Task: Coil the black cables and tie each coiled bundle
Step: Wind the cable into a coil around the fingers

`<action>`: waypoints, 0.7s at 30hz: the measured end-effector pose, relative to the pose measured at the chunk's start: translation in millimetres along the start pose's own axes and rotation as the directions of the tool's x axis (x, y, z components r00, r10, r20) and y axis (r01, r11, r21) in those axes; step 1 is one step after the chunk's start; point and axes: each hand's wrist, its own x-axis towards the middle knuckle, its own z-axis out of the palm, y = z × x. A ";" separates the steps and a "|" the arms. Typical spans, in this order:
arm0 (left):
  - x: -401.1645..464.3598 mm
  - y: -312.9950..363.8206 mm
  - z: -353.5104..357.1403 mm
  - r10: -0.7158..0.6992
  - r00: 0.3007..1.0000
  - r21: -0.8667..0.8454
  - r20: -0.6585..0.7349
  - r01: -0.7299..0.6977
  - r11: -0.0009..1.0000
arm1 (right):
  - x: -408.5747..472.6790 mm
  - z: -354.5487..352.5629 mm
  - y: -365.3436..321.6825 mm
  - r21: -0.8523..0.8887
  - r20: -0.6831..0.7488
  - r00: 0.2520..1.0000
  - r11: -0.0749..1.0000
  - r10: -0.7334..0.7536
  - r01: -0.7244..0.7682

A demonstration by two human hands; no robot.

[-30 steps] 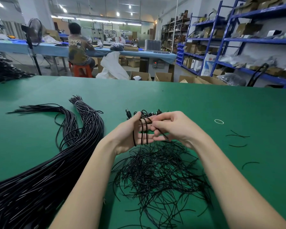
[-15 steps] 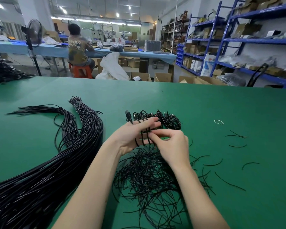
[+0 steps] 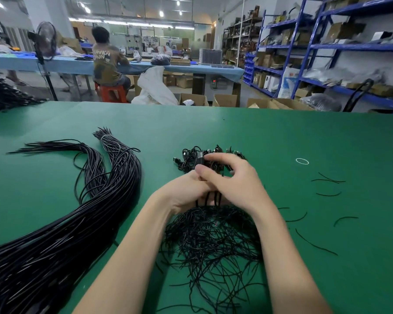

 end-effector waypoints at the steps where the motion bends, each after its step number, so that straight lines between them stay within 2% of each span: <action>1: -2.8 2.5 4.2 -0.001 0.999 0.021 0.035 0.000 1.000 | 0.9 1.1 0.9 0.003 0.042 0.999 1.000 0.007 -0.007; 3: -7.1 5.7 7.6 0.010 0.996 0.034 0.090 -0.013 0.999 | 2.0 0.4 3.2 0.047 0.089 0.996 0.999 -0.004 0.000; 6: -10.3 6.9 7.3 0.038 0.985 -0.033 0.170 -0.033 0.999 | 2.3 -2.4 2.8 0.234 0.163 0.986 0.972 -0.035 -0.004; 9: -12.5 10.3 5.7 0.052 0.978 -0.049 0.204 -0.043 0.998 | -0.2 -2.6 3.5 0.370 0.115 0.993 0.927 0.013 -0.055; 12: -11.8 7.2 2.0 0.038 0.977 -0.046 0.212 -0.029 0.999 | -4.0 -4.4 7.9 0.477 0.142 0.988 0.871 0.057 -0.119; 16: -9.9 5.6 3.0 0.063 0.981 -0.139 0.185 -0.038 0.990 | -3.6 0.3 7.1 0.515 0.135 0.984 0.840 0.117 -0.170; 21: -7.8 6.1 -0.8 0.066 0.996 -0.221 0.067 -0.049 0.974 | 4.9 7.9 19.5 0.388 -0.100 0.986 0.918 0.130 -0.082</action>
